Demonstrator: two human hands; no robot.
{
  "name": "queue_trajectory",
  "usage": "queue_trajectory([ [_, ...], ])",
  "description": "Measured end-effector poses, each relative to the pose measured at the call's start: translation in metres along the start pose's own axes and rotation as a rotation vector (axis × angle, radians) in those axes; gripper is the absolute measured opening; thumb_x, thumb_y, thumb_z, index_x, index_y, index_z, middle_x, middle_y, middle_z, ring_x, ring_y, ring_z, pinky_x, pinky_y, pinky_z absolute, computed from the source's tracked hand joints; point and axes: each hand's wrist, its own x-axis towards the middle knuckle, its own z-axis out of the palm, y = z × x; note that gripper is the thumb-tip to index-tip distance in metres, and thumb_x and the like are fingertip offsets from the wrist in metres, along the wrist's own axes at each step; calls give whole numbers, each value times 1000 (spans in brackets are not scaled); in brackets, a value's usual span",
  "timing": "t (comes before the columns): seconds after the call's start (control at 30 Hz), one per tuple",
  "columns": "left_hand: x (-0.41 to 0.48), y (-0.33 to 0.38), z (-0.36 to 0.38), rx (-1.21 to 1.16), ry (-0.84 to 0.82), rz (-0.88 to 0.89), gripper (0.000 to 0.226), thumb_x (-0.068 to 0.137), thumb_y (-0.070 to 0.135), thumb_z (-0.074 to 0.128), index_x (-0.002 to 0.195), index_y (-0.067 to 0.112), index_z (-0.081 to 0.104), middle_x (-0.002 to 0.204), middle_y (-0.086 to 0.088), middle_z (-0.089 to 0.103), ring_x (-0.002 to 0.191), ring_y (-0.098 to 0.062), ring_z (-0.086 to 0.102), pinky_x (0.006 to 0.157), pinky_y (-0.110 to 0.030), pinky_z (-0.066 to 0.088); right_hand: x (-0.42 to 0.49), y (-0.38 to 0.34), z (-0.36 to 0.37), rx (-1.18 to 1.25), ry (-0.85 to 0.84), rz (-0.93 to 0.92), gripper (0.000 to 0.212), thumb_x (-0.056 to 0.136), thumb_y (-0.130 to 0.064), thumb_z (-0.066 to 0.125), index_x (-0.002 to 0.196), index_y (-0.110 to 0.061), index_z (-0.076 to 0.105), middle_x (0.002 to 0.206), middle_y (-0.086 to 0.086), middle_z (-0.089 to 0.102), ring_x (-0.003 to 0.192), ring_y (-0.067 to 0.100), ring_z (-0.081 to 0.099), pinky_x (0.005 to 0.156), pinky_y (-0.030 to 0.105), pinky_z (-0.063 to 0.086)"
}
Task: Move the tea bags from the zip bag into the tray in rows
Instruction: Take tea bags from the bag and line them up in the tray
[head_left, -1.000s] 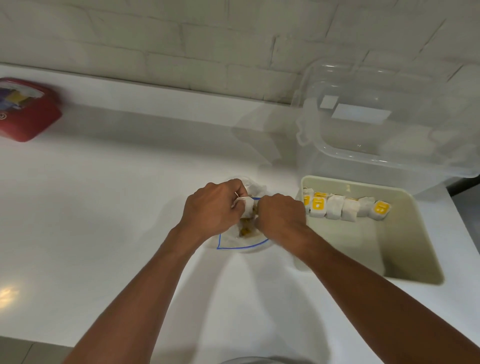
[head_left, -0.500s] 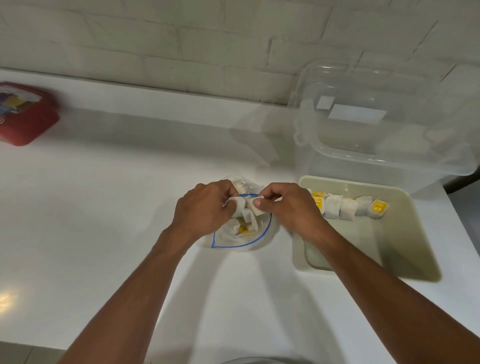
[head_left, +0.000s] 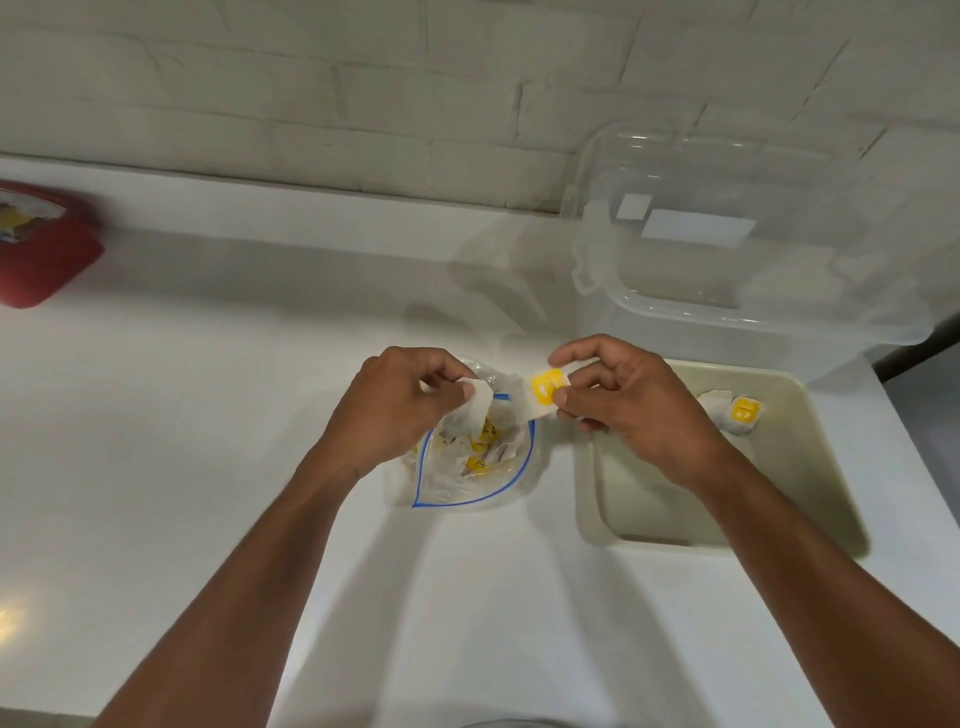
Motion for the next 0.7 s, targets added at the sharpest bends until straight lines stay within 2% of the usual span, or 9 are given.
queue_trajectory([
  [0.07,1,6,2,-63,-27,32,9,90,29,69,84,34,74,90,11,73,65,-7,63,73,-37,56,-4,-1,-10,10,-30,25,30,83,-6,75,108,-22,66,79,2,73,75,17,68,71,33,50],
  [0.13,3,10,5,-57,-34,55,8,90,30,69,86,34,75,92,11,73,64,-7,63,72,-38,57,-7,-3,-20,4,-25,37,22,82,-9,77,99,-20,70,83,6,75,76,16,68,71,32,49],
  [0.2,5,16,9,12,-10,93,7,90,32,69,86,35,74,88,15,72,63,-4,61,68,-32,55,-10,-5,-32,-8,-3,40,13,81,-12,78,89,-22,73,84,8,75,76,15,67,70,30,49],
  [0.27,9,27,15,-107,-46,120,6,90,29,70,87,33,75,82,8,69,61,-9,59,62,-27,50,-13,-8,-52,4,55,52,10,83,-15,76,88,-23,73,84,5,74,74,12,68,66,24,49],
  [0.33,15,40,24,-169,-70,138,8,90,25,71,86,31,75,79,-1,67,61,-12,58,58,-23,49,-16,-11,-78,-106,119,49,8,84,-16,75,91,-21,73,79,0,73,66,7,63,60,21,45],
  [0.4,22,51,37,-84,-90,191,8,89,25,72,87,32,75,79,5,70,66,-10,62,63,-27,53,-23,-10,-105,-87,134,60,9,84,-18,75,93,-18,74,74,-3,71,61,7,57,56,21,41],
  [0.5,31,72,58,-110,-188,232,7,88,21,73,90,28,74,76,0,70,63,-15,62,67,-32,53,-31,-2,-139,-62,169,84,12,83,-17,75,95,-16,74,70,-4,67,57,8,53,51,17,40],
  [0.6,45,89,87,22,-182,267,5,85,28,73,87,32,71,73,10,71,63,-14,65,71,-37,56,-37,14,-167,-193,247,132,8,84,-14,76,91,-16,73,68,-5,67,55,4,56,53,14,44],
  [0.7,60,102,117,172,-193,282,9,75,45,66,83,43,69,78,21,70,73,-10,66,75,-39,56,-39,37,-189,-298,262,141,7,82,-19,78,87,-19,72,68,-5,68,59,6,58,58,22,46],
])
